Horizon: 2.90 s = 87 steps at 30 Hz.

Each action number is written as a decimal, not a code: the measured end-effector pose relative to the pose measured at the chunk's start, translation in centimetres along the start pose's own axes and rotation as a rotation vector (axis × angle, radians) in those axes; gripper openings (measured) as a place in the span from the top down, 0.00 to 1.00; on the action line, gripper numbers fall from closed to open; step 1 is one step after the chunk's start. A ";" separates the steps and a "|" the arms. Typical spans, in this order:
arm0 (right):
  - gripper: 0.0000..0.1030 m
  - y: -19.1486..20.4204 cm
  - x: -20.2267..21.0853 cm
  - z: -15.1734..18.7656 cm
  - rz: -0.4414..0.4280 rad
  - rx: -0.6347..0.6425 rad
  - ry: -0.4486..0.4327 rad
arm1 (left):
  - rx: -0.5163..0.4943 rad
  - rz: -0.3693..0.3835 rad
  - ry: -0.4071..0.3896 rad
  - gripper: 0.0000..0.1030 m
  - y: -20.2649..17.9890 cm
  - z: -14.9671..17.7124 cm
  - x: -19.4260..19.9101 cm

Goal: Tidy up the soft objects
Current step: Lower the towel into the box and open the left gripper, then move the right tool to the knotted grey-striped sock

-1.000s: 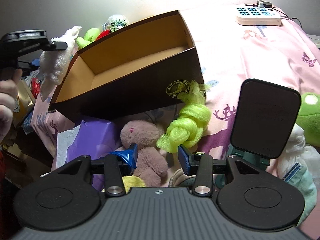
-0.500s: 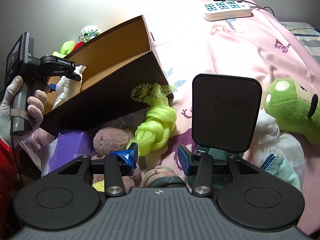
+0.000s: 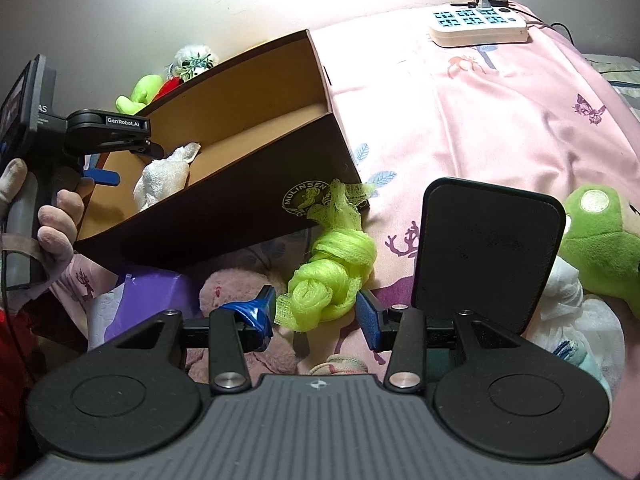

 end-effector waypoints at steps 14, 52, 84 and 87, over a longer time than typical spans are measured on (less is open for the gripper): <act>0.74 1.8 1.0 1.0 -0.008 0.049 -0.012 | -0.039 -0.020 -0.055 0.24 -1.0 4.2 6.7; 0.74 -4.5 3.6 4.1 -0.186 0.167 0.045 | 0.048 -0.138 -0.023 0.21 -7.1 16.3 12.1; 0.73 -6.1 0.7 3.8 -0.248 0.175 0.145 | 0.009 -0.025 0.004 0.09 -8.9 23.2 13.1; 0.72 -5.5 0.2 4.0 -0.244 0.184 0.146 | 0.000 0.011 -0.019 0.09 -8.8 23.2 13.8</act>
Point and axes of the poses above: each gripper's, at about its wrist camera, not at the fingertips, and x roughly against the way its jaws point, y to its left, z to its underside, the point moved 3 cm from there along -x, roughly the way its jaws point, and after that the axes turned 14 degrees about z, right-handed, at the moved point
